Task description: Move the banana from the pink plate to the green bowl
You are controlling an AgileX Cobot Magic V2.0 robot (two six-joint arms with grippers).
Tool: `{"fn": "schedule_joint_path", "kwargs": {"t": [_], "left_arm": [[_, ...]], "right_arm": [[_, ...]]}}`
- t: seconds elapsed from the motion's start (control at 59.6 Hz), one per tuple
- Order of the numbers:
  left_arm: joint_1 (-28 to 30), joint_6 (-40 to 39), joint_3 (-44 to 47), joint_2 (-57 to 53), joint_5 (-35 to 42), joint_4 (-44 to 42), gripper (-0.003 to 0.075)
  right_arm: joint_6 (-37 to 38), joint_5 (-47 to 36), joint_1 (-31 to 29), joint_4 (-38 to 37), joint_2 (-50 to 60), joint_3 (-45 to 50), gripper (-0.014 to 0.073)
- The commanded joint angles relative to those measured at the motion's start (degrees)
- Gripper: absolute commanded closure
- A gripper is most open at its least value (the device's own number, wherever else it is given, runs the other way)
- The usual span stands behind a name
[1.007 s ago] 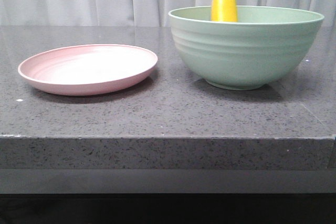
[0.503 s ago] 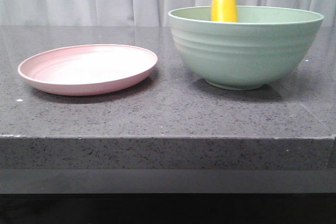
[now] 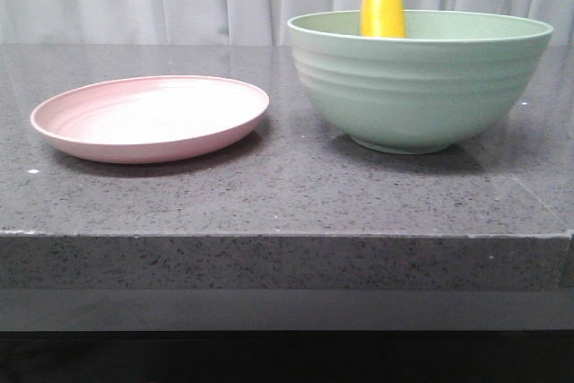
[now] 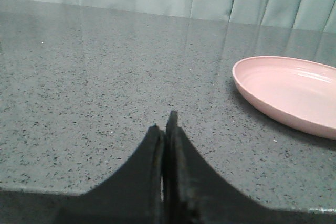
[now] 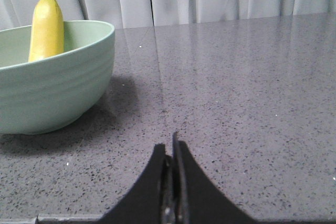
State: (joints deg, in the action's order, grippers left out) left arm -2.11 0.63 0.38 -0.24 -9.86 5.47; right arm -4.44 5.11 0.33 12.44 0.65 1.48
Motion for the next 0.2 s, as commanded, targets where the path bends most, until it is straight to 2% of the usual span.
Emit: {"fn": "schedule_joint_path", "kwargs": {"t": [0.0, 0.185], "left_arm": [[0.2, -0.1, 0.3, -1.1, 5.0, 0.4, 0.0741], [0.2, -0.1, 0.3, -1.1, 5.0, 0.4, 0.0741]], "right_arm": [[-0.1, -4.1, -0.3, -0.4, 1.3, 0.1, 0.0681], [-0.1, -4.1, -0.3, -0.4, 1.3, 0.1, 0.0681]]}}
